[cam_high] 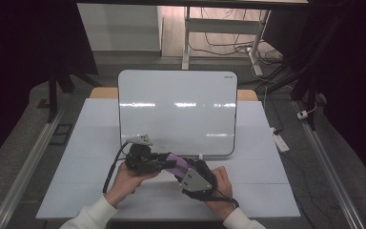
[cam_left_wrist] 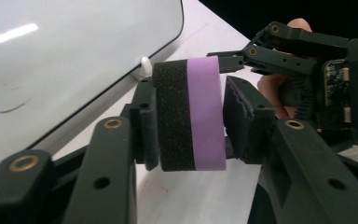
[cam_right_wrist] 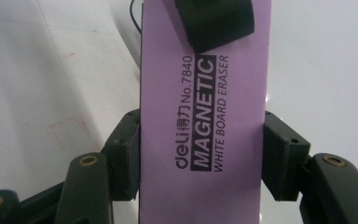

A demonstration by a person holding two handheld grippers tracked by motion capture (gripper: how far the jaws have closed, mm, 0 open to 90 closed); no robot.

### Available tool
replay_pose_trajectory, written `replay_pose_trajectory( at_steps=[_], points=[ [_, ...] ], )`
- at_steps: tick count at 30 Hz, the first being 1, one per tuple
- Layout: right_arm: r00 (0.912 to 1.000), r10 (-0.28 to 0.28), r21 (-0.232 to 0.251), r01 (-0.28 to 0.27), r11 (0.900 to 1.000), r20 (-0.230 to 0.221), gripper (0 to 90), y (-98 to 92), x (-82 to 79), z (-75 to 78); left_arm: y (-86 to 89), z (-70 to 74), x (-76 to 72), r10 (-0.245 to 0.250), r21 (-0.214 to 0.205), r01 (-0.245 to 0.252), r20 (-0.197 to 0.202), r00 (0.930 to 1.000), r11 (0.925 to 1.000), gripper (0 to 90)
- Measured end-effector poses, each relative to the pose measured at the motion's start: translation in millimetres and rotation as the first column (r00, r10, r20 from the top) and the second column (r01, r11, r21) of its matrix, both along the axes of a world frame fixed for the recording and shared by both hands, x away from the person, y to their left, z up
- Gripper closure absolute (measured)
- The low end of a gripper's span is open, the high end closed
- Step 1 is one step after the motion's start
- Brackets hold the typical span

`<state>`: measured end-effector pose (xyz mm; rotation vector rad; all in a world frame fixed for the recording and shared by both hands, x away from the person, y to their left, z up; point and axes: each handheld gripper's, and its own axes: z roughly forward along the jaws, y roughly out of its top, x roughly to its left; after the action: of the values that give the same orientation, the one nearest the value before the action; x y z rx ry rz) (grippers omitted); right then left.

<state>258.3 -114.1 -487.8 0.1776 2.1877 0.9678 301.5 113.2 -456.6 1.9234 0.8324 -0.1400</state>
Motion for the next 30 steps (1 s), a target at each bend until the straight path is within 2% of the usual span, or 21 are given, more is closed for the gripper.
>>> replay_pose_trajectory(
  at_steps=[3, 4, 5, 6, 7, 9, 11, 12, 13, 17, 21, 24, 27, 28, 30],
  points=[
    [1.0, 0.004, -0.001, -0.004, 1.0, -0.001, 39.3, 0.7, 0.3, -0.8, 1.6, 0.1, 0.7, -0.012, -0.011, 0.012, -0.012, 0.9999, 0.9999, 61.2],
    [0.9998, 0.013, 0.004, -0.013, 0.9999, -0.016, 38.9, 0.3, 0.9, -0.4, 2.0, 0.1, 0.8, -0.017, -0.009, 0.017, -0.012, 0.9998, 0.9998, 61.8],
    [0.9987, 0.021, 0.019, -0.02, 0.9996, -0.046, 38.0, -0.1, 2.3, 0.2, 1.8, 0.0, 0.2, -0.022, -0.004, 0.022, -0.006, 0.9997, 0.9997, 62.3],
    [0.9949, 0.034, 0.029, -0.031, 0.9991, -0.095, 37.3, -2.0, 4.0, 2.6, 2.2, 0.1, -0.3, -0.03, 0.004, 0.03, 0.005, 0.9995, 0.9995, 62.6],
    [0.9892, 0.054, 0.052, -0.048, 0.9975, -0.136, 36.6, -5.0, 7.1, 5.3, 2.5, 0.4, -1.1, -0.031, 0.01, 0.031, 0.016, 0.9994, 0.9995, 62.8],
    [0.9677, 0.1, 0.111, -0.076, 0.991, -0.231, 34.9, -14.0, 14.0, 11.9, 4.2, 1.7, -1.9, -0.036, 0.02, 0.036, 0.032, 0.9988, 0.9992, 63.1],
    [0.9529, 0.126, 0.165, -0.083, 0.9828, -0.276, 35.0, -24.7, 20.4, 17.9, 5.9, 2.0, -2.4, -0.051, 0.028, 0.05, 0.044, 0.9977, 0.9984, 63.2],
    [0.9427, 0.141, 0.191, -0.085, 0.9778, -0.302, 35.0, -29.8, 23.8, 21.0, 6.6, 1.9, -2.5, -0.049, 0.034, 0.047, 0.048, 0.9977, 0.9983, 63.3],
    [0.93, 0.155, 0.208, -0.087, 0.9741, -0.333, 35.0, -33.8, 27.5, 23.8, 6.9, 1.9, -2.7, -0.053, 0.034, 0.051, 0.052, 0.9972, 0.9981, 63.3],
    [0.8857, 0.188, 0.216, -0.103, 0.971, -0.424, 35.3, -40.0, 40.5, 28.6, 5.1, 2.4, -4.3, -0.1, 0.034, 0.098, 0.073, 0.9923, 0.9946, 63.4],
    [0.8112, 0.265, 0.248, -0.153, 0.9566, -0.521, 38.6, -39.4, 53.7, 29.5, 1.8, 3.8, -7.6, -0.151, 0.043, 0.147, 0.104, 0.9831, 0.9882, 63.4],
    [0.7704, 0.302, 0.253, -0.187, 0.9491, -0.562, 40.8, -36.6, 59.5, 29.8, -0.3, 6.2, -10.3, -0.175, 0.057, 0.169, 0.132, 0.9756, 0.984, 63.3],
    [0.7106, 0.349, 0.278, -0.22, 0.935, -0.611, 48.7, -34.1, 62.6, 29.1, -1.6, 6.6, -11.9, -0.196, 0.069, 0.188, 0.156, 0.968, 0.9798, 63.3],
    [0.6948, 0.359, 0.283, -0.228, 0.9317, -0.623, 50.3, -33.5, 63.3, 28.4, -1.8, 6.5, -12.1, -0.203, 0.077, 0.192, 0.163, 0.9656, 0.9783, 63.3],
    [0.6792, 0.365, 0.284, -0.234, 0.9299, -0.637, 52.6, -33.2, 63.6, 27.3, -2.1, 5.9, -12.3, -0.218, 0.081, 0.207, 0.164, 0.962, 0.975, 63.3]
  ],
)
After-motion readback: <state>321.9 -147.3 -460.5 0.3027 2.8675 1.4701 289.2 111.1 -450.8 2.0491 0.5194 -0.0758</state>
